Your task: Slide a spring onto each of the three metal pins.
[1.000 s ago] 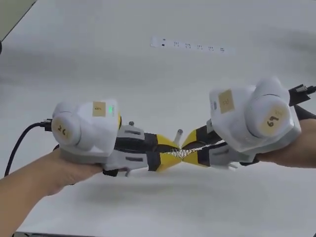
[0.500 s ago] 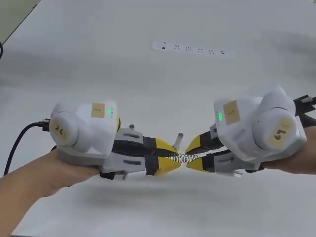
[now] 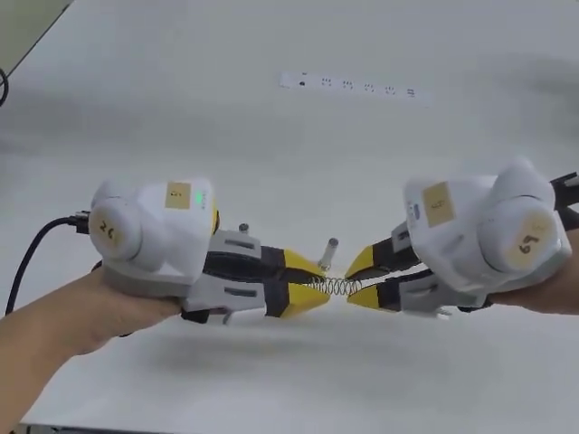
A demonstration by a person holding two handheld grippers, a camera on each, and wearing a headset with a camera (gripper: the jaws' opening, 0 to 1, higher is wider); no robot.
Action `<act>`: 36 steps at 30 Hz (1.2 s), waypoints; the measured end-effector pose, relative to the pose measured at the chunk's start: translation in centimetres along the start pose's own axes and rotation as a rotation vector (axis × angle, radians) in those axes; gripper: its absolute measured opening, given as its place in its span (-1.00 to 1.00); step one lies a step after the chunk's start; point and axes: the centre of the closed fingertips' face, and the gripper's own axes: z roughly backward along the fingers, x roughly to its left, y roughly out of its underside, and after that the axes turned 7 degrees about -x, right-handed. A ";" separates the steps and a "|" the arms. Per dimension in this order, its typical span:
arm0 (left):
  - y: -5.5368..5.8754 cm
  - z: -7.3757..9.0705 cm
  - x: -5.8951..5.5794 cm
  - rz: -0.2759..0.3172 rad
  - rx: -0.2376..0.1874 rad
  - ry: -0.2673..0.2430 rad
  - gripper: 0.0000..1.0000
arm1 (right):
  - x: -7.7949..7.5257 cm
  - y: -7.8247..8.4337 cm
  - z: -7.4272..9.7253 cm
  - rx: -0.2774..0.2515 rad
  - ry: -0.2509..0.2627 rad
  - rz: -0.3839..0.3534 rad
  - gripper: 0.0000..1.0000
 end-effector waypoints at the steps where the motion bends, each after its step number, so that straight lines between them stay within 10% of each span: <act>1: 0.0 0.0 0.0 0.000 -0.002 0.000 -0.98 | 0.0 0.0 0.0 -0.001 0.001 -0.001 -0.87; 36: 1.4 0.0 0.3 0.029 -0.002 0.007 -0.99 | -0.4 -1.8 1.1 0.052 -0.040 -0.016 -0.91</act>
